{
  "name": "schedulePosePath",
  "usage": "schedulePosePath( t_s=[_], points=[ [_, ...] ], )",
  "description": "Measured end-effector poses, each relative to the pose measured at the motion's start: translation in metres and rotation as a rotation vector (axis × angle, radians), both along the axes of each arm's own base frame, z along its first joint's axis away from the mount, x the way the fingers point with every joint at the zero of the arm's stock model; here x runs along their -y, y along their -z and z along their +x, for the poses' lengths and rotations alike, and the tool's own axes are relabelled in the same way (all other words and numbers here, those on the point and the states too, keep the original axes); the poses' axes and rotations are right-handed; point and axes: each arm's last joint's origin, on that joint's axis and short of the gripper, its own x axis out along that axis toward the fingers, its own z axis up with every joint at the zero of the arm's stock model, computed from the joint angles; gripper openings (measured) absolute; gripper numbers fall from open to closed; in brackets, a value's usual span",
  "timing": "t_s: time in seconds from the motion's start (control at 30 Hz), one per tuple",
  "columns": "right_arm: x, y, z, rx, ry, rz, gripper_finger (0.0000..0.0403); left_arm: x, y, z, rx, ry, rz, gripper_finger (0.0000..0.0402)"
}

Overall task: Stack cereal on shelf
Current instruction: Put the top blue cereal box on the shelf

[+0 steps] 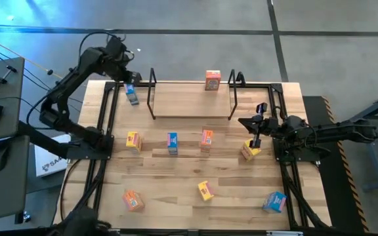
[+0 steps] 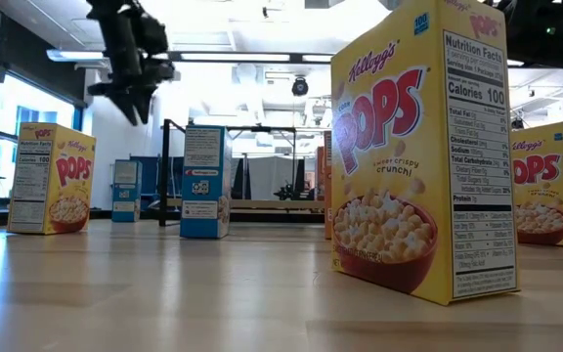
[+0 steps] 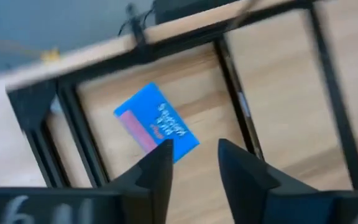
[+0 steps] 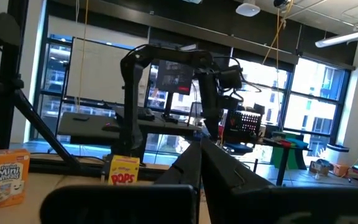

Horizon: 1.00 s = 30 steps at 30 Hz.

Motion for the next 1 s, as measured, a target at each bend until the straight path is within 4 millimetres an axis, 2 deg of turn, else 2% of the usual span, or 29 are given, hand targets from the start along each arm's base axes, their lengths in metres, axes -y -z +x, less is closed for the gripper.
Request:
schedulePosePath(
  t_s=[0.17, 0.47, 0.8, 1.0],
  points=[
    [0.000, 0.000, 0.000, -0.002, 0.000, 0.000, 0.0000, -0.016, 0.007, -0.007, 0.077, -0.147, -0.036, 0.0172],
    [0.000, 0.000, 0.000, -0.004, 0.000, 0.000, 0.0000, -0.029, 0.029, -0.001, 0.042, -0.272, -0.137, 0.0242],
    [0.000, 0.000, 0.000, -0.003, -0.003, 0.008, 0.0000, -0.037, 0.055, 0.009, -0.128, -0.276, -0.207, 0.0250],
    [0.000, 0.000, 0.000, -0.002, -0.003, 0.007, 0.0000, -0.042, 0.066, 0.012, -0.164, -0.281, -0.238, 0.0250]
  ],
)
